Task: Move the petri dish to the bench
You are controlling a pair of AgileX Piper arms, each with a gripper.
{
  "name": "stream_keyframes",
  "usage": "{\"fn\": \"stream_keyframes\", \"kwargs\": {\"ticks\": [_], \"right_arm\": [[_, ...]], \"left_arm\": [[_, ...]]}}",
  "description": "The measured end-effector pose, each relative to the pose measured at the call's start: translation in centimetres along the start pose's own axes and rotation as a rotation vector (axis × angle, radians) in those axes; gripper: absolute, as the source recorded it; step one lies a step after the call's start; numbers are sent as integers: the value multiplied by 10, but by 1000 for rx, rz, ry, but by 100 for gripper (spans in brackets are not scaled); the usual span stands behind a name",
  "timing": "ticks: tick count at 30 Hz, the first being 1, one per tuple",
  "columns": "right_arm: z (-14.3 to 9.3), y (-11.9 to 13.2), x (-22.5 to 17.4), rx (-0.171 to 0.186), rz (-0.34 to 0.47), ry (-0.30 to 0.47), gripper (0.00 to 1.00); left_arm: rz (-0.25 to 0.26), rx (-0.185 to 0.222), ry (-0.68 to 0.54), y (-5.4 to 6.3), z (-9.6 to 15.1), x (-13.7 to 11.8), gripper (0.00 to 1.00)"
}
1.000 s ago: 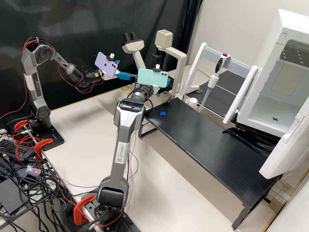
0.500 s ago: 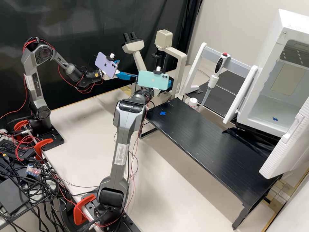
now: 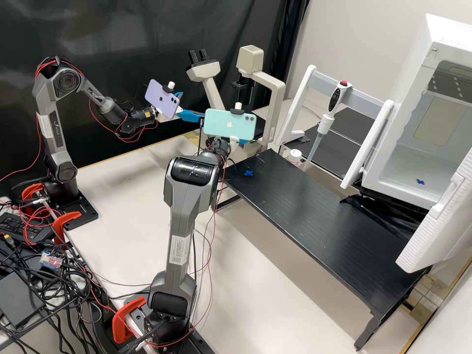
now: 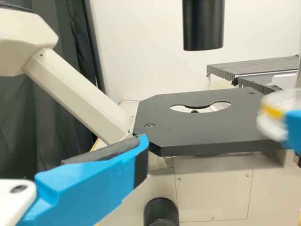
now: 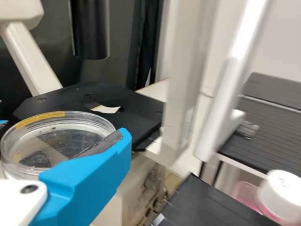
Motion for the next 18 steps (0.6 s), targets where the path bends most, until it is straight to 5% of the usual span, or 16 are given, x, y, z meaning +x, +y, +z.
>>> {"fn": "stream_keyframes", "kwargs": {"ticks": [18], "right_arm": [[83, -5, -77, -28, 115, -119, 0]], "left_arm": [[0, 0, 0, 0, 0, 0, 100]]}}
